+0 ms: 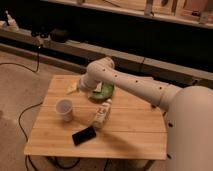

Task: Pick up the ceramic cup

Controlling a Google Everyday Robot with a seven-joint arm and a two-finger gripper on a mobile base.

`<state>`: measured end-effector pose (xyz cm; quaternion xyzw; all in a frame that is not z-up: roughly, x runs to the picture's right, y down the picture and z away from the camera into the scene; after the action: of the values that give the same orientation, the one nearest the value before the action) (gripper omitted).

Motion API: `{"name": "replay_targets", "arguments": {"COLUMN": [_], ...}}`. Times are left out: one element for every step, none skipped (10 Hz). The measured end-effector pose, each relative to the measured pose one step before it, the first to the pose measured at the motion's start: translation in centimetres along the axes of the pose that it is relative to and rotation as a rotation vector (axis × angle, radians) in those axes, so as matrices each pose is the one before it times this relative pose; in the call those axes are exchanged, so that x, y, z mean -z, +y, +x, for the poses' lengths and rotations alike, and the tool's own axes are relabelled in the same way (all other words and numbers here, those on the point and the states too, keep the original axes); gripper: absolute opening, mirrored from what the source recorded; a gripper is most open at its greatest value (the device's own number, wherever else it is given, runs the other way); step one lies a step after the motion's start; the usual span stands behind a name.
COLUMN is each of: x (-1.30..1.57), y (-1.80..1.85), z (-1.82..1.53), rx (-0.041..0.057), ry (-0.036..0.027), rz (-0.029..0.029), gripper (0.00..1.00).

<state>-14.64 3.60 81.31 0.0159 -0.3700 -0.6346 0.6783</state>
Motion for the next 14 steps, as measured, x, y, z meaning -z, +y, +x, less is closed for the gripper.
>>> {"name": "replay_targets", "arguments": {"x": [-0.817, -0.916, -0.42, -0.193, -0.072, -0.252, -0.006, 0.0, 0.048, -0.014, 0.003, 0.083, 0.151, 0.221], "y": [-0.203, -0.281, 0.059, 0.288, 0.305, 0.348, -0.045, -0.001, 0.119, -0.142, -0.168, -0.623, -0.299, 0.017], "z": [-0.346, -0.267, 0.012, 0.111, 0.153, 0.029, -0.014, 0.004, 0.021, -0.019, -0.11, -0.433, -0.531, -0.422], "rx": [0.00788, 0.00924, -0.00404, -0.01123, -0.01192, -0.00948, 0.0009, 0.00004, -0.0017, -0.00071, 0.00381, 0.01185, 0.00833, 0.00445], "ry": [-0.02106, -0.02454, -0.01151, -0.00622, -0.00342, -0.00638, -0.00027, 0.00007, 0.00086, -0.00194, -0.00614, -0.02073, -0.0257, -0.0201], "rz": [-0.00533, -0.01204, -0.01666, -0.01619, -0.01272, -0.01194, -0.00016, -0.00007, -0.00035, 0.00326, 0.00907, 0.03093, 0.02705, 0.01534], "gripper": [0.72, 0.72, 0.72, 0.72, 0.72, 0.72, 0.72, 0.72, 0.72, 0.72, 0.72, 0.72, 0.72, 0.72]}}
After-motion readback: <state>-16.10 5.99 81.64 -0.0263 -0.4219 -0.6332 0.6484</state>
